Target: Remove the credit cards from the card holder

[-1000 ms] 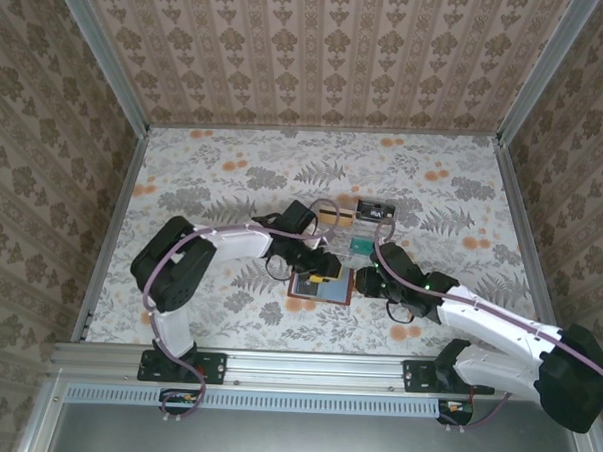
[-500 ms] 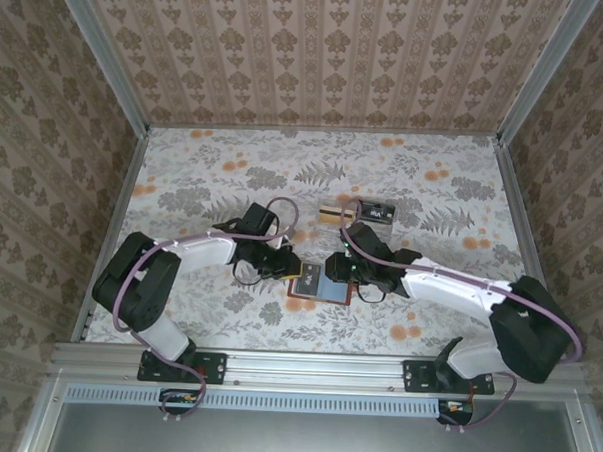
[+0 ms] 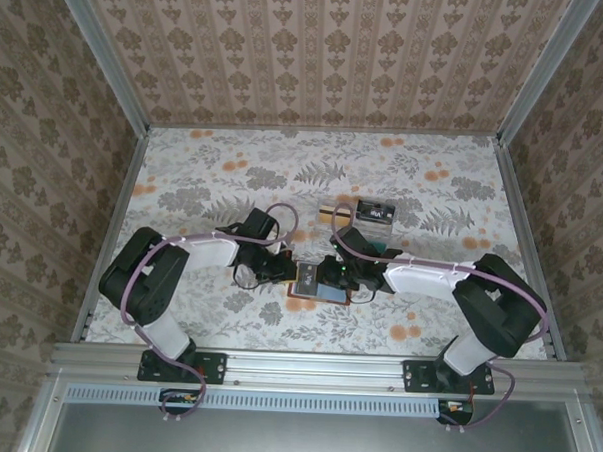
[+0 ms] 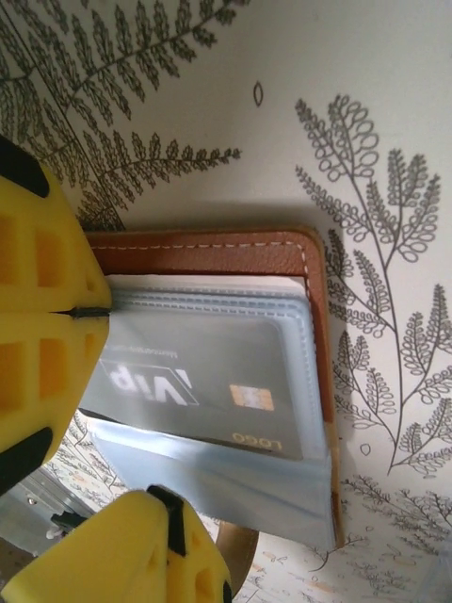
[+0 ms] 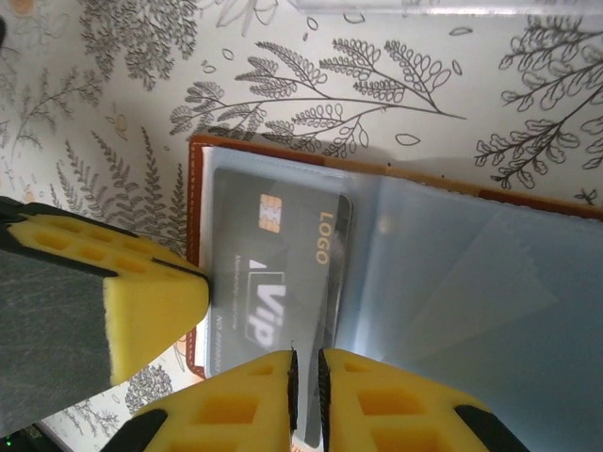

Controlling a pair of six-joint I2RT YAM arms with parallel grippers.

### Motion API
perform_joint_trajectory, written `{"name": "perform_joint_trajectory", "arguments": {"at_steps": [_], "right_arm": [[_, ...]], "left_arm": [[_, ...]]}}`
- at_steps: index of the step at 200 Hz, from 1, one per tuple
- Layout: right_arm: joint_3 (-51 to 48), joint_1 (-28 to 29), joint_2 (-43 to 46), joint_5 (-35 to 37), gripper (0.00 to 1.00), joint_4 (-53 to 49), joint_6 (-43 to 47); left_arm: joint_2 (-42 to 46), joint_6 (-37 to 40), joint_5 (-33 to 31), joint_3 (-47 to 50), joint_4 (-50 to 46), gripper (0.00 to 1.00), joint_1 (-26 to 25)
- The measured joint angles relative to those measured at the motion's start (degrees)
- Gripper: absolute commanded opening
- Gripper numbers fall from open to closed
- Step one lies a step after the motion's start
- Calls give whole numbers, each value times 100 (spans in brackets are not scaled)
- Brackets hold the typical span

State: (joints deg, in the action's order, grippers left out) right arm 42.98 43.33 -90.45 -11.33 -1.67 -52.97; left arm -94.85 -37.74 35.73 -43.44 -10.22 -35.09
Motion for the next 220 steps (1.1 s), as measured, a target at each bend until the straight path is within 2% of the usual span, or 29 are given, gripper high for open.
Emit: {"name": "perform_joint_trajectory", "arguments": {"at_steps": [136,158,182,220], "right_arm": [[0,-96,-407,-271,18,260,-428],[0,-118,-444,-330,14,343,-455],[-26,-155,-444,-361,0,404,-538],[-164,-227,-365,-400,0,544,-581]], "left_arm": [[-11,0,2,68,170,0,0],[-20,0,2,68,175,0,0],[-20,0,0,68,173,0,7],[-20,0,0,68,175,0,17]]}}
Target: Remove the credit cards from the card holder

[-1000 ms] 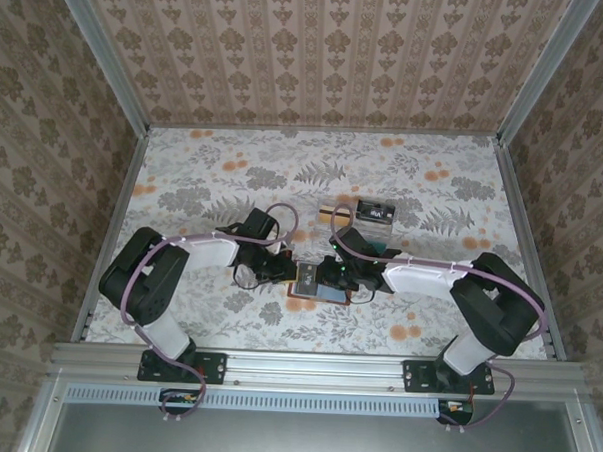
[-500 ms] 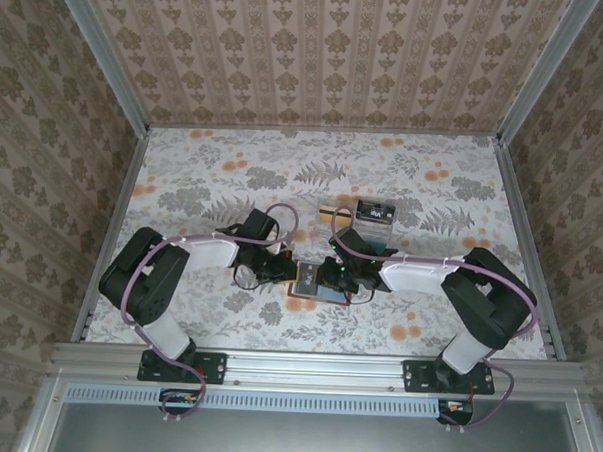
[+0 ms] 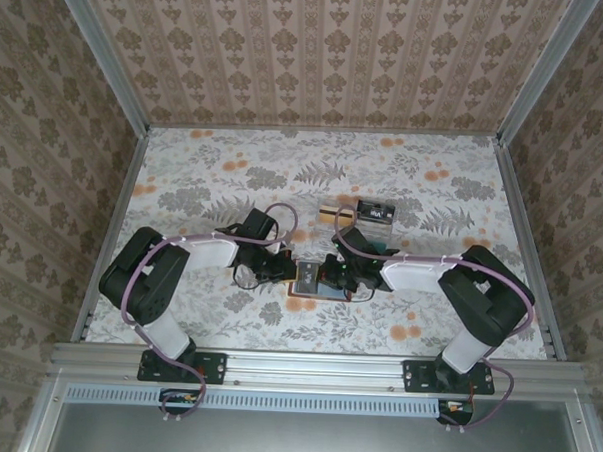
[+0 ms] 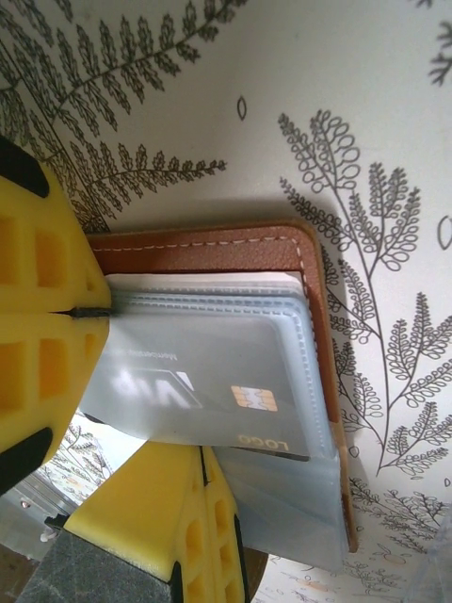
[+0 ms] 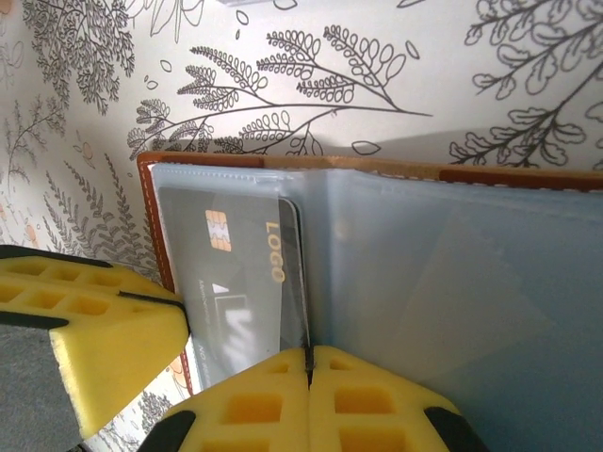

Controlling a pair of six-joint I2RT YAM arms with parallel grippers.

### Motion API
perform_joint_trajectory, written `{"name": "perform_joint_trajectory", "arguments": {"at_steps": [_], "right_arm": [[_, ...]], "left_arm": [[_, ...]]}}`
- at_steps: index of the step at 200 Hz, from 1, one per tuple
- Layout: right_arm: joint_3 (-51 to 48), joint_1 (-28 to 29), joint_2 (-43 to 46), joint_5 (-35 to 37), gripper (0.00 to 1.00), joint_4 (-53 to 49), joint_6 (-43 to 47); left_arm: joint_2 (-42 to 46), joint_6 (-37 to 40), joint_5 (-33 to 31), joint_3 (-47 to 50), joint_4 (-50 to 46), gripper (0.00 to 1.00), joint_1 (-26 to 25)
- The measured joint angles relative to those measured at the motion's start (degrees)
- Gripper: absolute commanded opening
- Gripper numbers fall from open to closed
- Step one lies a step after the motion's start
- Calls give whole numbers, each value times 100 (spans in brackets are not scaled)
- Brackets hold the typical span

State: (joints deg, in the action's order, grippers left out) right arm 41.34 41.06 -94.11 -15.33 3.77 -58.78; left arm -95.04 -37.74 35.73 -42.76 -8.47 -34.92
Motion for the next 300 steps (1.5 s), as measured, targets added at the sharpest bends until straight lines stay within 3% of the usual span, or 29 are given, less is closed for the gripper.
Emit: {"name": "perform_joint_trajectory", "arguments": {"at_steps": [55,70,89,137,169,203,300], "right_arm": [[-260,-195,299,-15,0,-9,7],[-262,-208,299,-39,21,2,-9],[-262,-208,286,-103,25,107,9],[-258,-208,22,-247,23,448,-4],[-256,-214,-48,-326,11,551,-33],[-304,-247,24,-337,5,643,-15],[-846,-734,813,-363,5,365,291]], "left_arm": [[0,-2,0,7,0,0,15],[-13,0,2,7,0,0,15],[-28,0,15,7,11,0,15],[-50,0,46,4,35,0,15],[-55,0,48,4,35,0,15],[-59,0,48,4,35,0,15],[-103,4,68,4,35,0,48]]}}
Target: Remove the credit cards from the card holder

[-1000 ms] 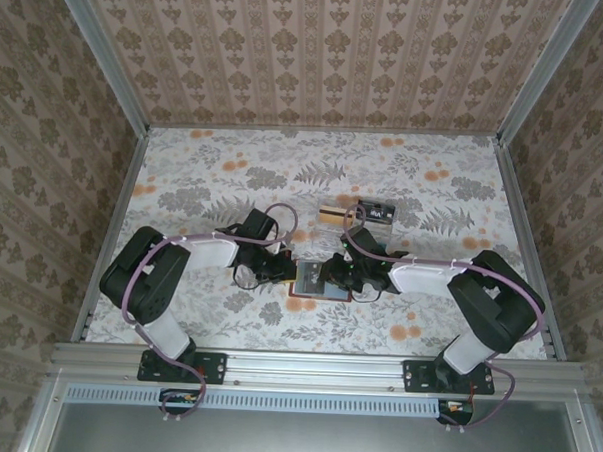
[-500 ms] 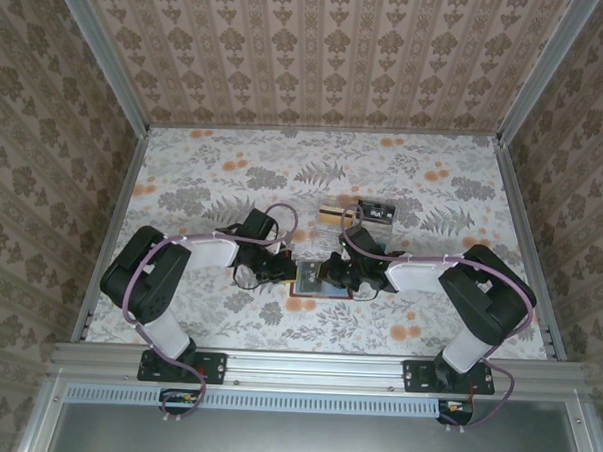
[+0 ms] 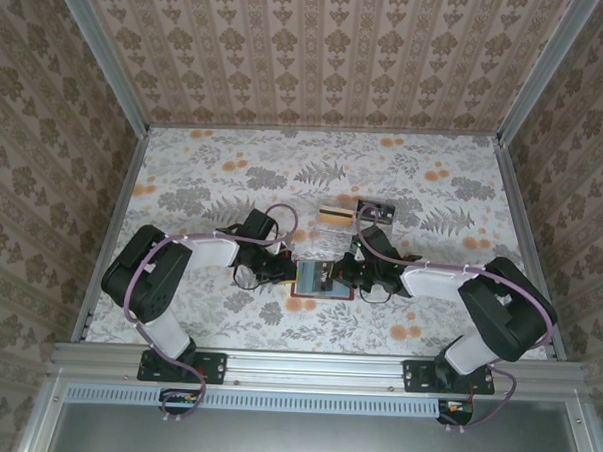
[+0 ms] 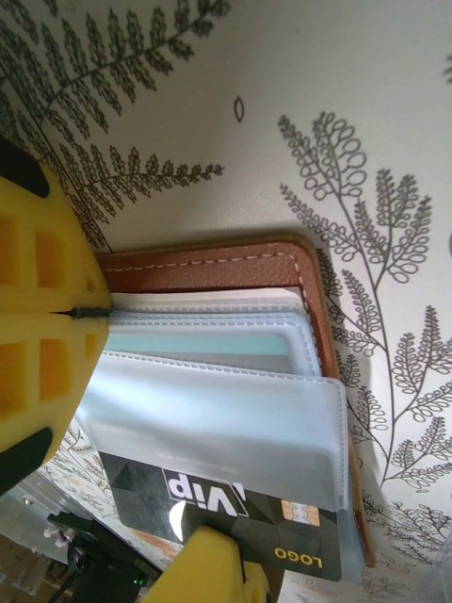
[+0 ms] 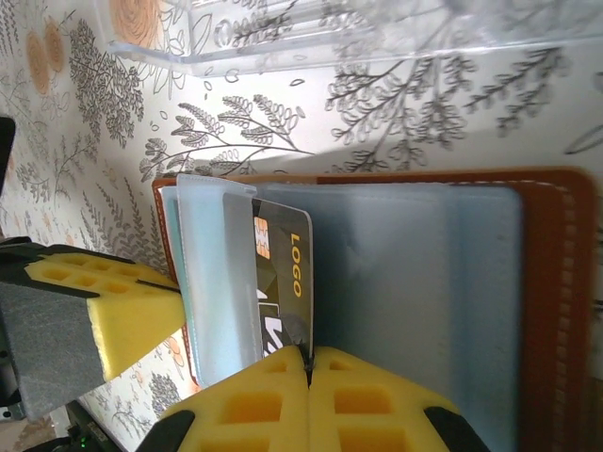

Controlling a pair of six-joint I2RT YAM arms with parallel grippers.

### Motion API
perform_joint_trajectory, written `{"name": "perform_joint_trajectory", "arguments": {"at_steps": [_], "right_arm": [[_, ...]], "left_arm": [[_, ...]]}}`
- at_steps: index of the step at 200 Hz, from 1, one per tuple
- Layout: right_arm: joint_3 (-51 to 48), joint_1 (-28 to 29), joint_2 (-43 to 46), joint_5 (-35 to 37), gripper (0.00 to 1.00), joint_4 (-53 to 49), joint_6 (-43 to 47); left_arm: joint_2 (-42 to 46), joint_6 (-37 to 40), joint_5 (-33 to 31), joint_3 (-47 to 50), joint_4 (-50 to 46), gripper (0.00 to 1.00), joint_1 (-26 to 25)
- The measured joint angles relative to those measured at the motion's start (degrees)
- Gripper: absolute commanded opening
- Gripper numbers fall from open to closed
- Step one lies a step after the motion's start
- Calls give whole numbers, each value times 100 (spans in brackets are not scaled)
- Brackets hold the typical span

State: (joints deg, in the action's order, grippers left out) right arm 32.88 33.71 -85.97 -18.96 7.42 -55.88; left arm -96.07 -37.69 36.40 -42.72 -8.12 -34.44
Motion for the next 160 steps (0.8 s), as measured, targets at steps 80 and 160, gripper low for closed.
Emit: {"name": "perform_joint_trajectory", "arguments": {"at_steps": [80,160], "right_arm": [[-337,-420,800,-46,5,-529,361],[267,-599,2017,168,0,-2249,1364]], "left_arm": [[0,4,0,-4,-20,0,4],[7,151,0,-157,-269,26,44]]}}
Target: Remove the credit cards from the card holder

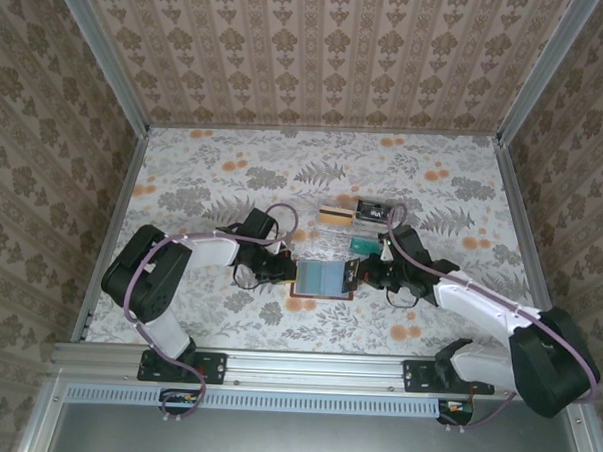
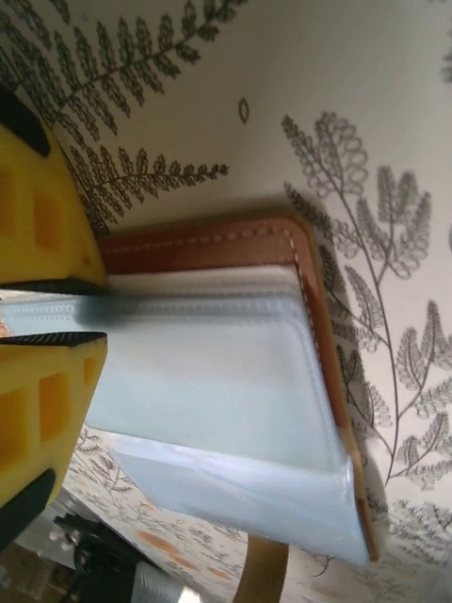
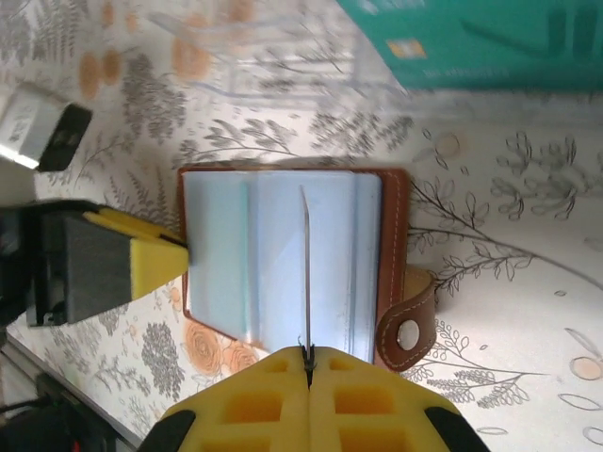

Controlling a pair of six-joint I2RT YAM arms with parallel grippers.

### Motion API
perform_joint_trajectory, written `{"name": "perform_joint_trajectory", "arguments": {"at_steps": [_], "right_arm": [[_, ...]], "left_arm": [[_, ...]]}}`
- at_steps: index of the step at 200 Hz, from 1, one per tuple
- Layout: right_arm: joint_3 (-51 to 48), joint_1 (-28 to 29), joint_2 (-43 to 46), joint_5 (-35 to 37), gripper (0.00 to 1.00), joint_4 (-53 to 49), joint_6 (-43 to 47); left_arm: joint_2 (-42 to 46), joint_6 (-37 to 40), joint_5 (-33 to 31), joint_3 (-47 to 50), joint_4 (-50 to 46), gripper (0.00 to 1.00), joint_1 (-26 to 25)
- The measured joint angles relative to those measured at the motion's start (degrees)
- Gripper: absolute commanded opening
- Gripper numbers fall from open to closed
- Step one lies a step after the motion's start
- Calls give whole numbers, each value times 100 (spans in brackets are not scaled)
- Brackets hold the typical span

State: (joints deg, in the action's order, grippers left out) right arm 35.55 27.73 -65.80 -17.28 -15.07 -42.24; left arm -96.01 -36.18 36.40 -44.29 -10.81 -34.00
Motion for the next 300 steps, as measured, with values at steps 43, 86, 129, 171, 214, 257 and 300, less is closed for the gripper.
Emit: {"name": "perform_joint_trajectory", "arguments": {"at_steps": [43,86,129,171,214,257,300], "right_arm": [[1303,-11,192,442,0,-1198,1290],[2435,24,-85,1047,0,-2070,2990],[3206,293,-581,1777,0,-2496,5093],[3899,483,-1252,2527,0,-2802,6955],[3969,496,-1742,3075,0,-2879,8369],[3891,472,-1930,3357,0,-2828,9280],[3781,369,-2118,3405,0,-2643,9659]], "left_arm": [[201,74,-28,-181,-280,52,177],[813,146,-22,-437,-455,69,337],[1270,201,-24,-507,-643,72,599],[1528,251,-26,-474,-728,78,713],[1639,304,-15,-435,-732,97,745],[1700,348,-42,-407,-828,100,931],[1700,348,-42,-404,-857,100,935]]}}
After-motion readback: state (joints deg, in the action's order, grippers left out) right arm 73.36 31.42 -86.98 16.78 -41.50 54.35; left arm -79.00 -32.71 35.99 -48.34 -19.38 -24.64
